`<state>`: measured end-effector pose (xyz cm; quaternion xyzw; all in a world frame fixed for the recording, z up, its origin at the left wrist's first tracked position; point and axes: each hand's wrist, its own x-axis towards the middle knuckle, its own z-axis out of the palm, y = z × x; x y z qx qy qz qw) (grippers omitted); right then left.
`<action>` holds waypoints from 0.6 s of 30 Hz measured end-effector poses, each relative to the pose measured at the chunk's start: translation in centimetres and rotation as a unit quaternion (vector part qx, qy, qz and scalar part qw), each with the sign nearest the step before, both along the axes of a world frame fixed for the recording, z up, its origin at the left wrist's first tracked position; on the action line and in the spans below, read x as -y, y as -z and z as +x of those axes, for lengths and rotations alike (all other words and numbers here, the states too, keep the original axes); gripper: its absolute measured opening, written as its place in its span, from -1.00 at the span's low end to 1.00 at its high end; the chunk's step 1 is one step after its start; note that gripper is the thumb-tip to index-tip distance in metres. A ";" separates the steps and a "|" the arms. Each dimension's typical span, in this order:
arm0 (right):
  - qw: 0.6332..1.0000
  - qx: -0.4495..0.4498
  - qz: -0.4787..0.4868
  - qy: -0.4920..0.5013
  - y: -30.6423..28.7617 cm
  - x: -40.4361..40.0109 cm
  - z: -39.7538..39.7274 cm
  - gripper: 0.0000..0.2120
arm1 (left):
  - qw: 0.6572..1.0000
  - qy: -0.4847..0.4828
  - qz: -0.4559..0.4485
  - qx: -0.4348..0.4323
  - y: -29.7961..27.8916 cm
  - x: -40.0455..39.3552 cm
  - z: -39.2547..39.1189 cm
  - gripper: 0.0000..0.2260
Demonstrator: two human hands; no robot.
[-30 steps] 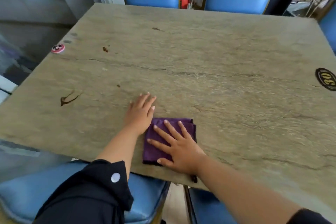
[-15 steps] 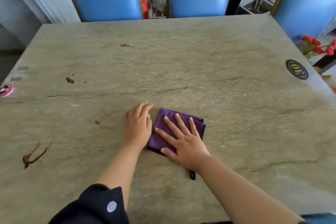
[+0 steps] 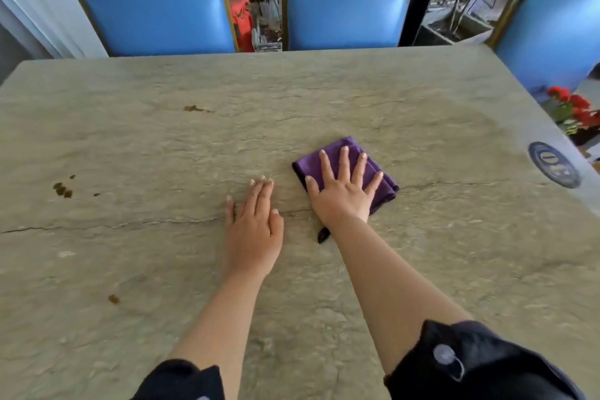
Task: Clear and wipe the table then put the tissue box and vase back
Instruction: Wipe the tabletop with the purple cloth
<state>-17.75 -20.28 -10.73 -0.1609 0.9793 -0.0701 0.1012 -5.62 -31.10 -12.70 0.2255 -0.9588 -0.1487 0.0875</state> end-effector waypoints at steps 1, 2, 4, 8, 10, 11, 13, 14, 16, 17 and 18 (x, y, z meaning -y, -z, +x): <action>0.999 -0.003 -0.005 -0.046 -0.1 0.4 0.5 -0.41 | 1.000 -0.004 0.010 -0.018 -0.2 0.1 0.0 -0.41; 0.995 -0.008 -0.015 -0.103 -0.2 0.3 1.3 -0.41 | 0.999 -0.006 0.016 -0.036 -0.3 0.1 0.0 -0.42; 0.973 -0.012 -0.038 -0.226 -0.3 -1.5 3.4 -0.42 | 0.997 -0.003 0.030 -0.068 -0.1 0.2 0.2 -0.43; 0.935 0.069 -0.268 -0.220 -1.1 -6.4 4.4 -0.61 | 0.987 -0.037 0.115 -0.105 -1.2 0.2 0.1 -0.47; 0.934 -0.009 -0.352 -0.066 -1.2 -8.2 3.5 -0.73 | 0.986 0.000 0.075 -0.150 -2.5 -1.5 -0.1 -0.55; 0.936 -0.057 -0.347 0.007 -1.2 -8.7 3.0 -0.73 | 0.986 0.045 0.053 -0.153 -2.8 -3.0 -0.2 -0.58; 0.935 -0.064 -0.328 0.120 -1.3 -9.0 2.2 -0.69 | 0.986 0.145 0.010 -0.082 -2.3 -6.4 0.0 -0.55; 0.933 -0.045 -0.322 0.152 -1.2 -8.9 1.9 -0.67 | 0.984 0.172 -0.018 -0.035 -1.9 -7.7 0.0 -0.48; 0.932 -0.029 -0.314 0.181 -0.9 -8.2 1.2 -0.65 | 0.978 0.192 -0.074 0.034 -1.0 -7.8 -1.6 -0.38; 0.931 -0.032 -0.311 0.187 -0.8 -7.7 1.0 -0.64 | 0.974 0.200 -0.091 0.059 -1.0 -6.8 -3.2 -0.36; 0.931 -0.037 -0.308 0.191 -0.7 -7.0 0.7 -0.62 | 0.969 0.212 -0.099 0.083 -1.1 -5.4 -5.0 -0.36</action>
